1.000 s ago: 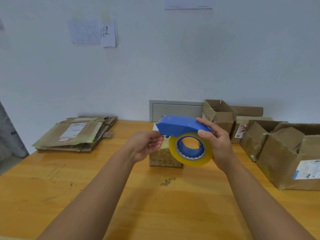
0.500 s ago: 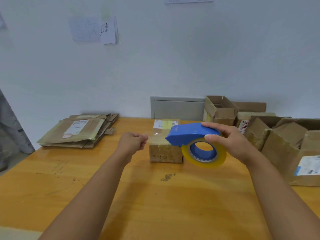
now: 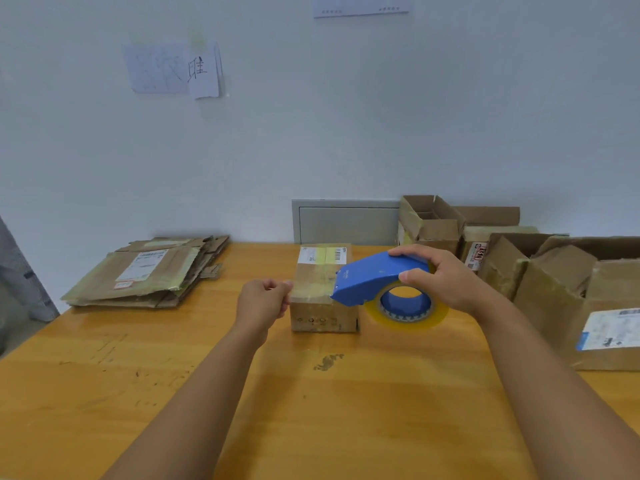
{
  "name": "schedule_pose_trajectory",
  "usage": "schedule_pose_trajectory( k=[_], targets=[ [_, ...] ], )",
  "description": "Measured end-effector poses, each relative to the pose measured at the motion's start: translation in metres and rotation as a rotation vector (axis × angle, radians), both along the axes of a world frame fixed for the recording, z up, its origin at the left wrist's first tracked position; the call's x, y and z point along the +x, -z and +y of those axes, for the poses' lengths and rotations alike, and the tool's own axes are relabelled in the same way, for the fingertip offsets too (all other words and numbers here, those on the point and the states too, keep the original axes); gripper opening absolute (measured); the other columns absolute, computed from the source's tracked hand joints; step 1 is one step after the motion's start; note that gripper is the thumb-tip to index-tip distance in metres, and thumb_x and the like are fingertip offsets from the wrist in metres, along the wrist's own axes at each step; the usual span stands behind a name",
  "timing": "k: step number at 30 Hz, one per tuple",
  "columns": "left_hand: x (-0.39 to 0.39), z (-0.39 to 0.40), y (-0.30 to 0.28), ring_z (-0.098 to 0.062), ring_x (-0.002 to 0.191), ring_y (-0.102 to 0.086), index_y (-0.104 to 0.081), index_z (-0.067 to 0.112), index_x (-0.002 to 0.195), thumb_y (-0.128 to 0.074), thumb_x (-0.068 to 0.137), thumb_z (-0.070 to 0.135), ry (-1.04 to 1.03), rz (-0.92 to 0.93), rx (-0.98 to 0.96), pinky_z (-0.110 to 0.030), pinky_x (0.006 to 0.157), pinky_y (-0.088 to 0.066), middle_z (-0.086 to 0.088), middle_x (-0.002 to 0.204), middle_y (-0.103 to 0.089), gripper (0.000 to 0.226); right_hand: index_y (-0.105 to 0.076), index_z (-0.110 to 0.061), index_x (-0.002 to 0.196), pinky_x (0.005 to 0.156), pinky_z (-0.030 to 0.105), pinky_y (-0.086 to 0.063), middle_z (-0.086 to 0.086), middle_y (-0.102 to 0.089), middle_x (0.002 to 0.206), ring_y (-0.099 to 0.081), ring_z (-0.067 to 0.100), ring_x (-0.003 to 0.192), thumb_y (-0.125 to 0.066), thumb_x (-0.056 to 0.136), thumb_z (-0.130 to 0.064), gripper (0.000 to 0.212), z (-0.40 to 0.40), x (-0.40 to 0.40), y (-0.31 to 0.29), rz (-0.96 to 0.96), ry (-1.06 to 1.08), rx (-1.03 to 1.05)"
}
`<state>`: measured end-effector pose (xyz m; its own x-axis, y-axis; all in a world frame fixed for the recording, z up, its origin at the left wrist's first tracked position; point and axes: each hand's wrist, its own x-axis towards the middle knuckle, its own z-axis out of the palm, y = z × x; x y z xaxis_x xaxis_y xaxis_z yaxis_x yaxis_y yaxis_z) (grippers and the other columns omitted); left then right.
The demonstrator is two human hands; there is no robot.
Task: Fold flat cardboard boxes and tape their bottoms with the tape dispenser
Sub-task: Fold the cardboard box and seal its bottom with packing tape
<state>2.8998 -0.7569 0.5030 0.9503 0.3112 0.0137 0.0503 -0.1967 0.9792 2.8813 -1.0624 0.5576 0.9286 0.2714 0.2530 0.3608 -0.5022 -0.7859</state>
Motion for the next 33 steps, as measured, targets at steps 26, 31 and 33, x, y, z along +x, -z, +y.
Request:
schedule_pose_trajectory(
  k=[26,31,33],
  targets=[
    [0.003,0.002,0.031,-0.012,0.106,-0.055,-0.059,0.018,0.125,-0.049,0.095,0.040,-0.076,-0.250,0.677,-0.031,0.082,-0.049,0.001,0.120,-0.061,0.038,-0.065,-0.052,0.112,0.089,0.028,-0.047,-0.015,-0.059,0.123,-0.059,0.010,0.106,-0.061,0.076,-0.047,0.037,0.006,0.013,0.009,0.018,0.028,-0.034],
    [-0.007,-0.015,0.051,-0.019,0.129,-0.047,-0.053,0.024,0.138,-0.066,0.090,0.040,0.231,-0.548,1.157,-0.037,0.105,-0.036,0.003,0.140,-0.052,0.053,-0.064,-0.054,0.110,0.085,0.024,-0.045,-0.018,-0.058,0.122,-0.058,0.007,0.107,-0.061,0.075,-0.048,0.035,0.007,0.011,0.012,0.019,0.043,-0.015],
    [-0.003,-0.011,0.050,-0.024,0.121,-0.055,-0.060,0.023,0.131,-0.074,0.086,0.026,0.207,-0.592,1.189,-0.038,0.100,-0.041,0.000,0.132,-0.059,0.048,-0.064,-0.055,0.110,0.084,0.022,-0.044,-0.022,-0.058,0.121,-0.058,0.005,0.105,-0.061,0.075,-0.049,0.036,0.009,0.010,0.012,0.015,0.042,-0.017]
  ],
)
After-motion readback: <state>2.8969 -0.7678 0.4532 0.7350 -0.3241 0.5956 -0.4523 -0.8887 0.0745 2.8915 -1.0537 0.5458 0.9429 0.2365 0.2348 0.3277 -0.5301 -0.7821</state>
